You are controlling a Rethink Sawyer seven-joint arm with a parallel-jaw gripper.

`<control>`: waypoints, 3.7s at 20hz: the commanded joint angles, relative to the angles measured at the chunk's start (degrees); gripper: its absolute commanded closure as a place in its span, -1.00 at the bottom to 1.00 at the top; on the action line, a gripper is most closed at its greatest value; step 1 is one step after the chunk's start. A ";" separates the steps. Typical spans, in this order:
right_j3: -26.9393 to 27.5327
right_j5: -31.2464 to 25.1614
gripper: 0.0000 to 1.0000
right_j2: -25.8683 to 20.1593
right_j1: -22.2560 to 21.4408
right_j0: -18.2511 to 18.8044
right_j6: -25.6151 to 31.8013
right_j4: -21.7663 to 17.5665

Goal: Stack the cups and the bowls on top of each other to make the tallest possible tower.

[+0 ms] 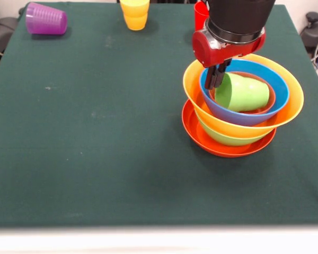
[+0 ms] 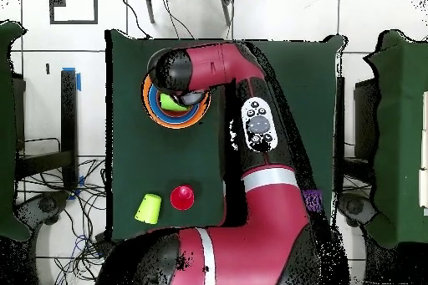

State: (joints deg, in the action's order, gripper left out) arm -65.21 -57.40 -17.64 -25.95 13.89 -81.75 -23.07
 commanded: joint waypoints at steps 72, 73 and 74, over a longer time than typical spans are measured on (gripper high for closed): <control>-43.28 33.05 1.00 9.70 -23.87 -2.70 -4.79 4.23; -43.44 33.57 1.00 9.15 -23.56 -2.16 -4.48 4.28; -43.51 33.87 1.00 8.83 -22.76 -1.46 -4.01 4.11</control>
State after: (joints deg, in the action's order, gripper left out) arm -104.83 -24.66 -6.45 -53.02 10.68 -81.75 -16.57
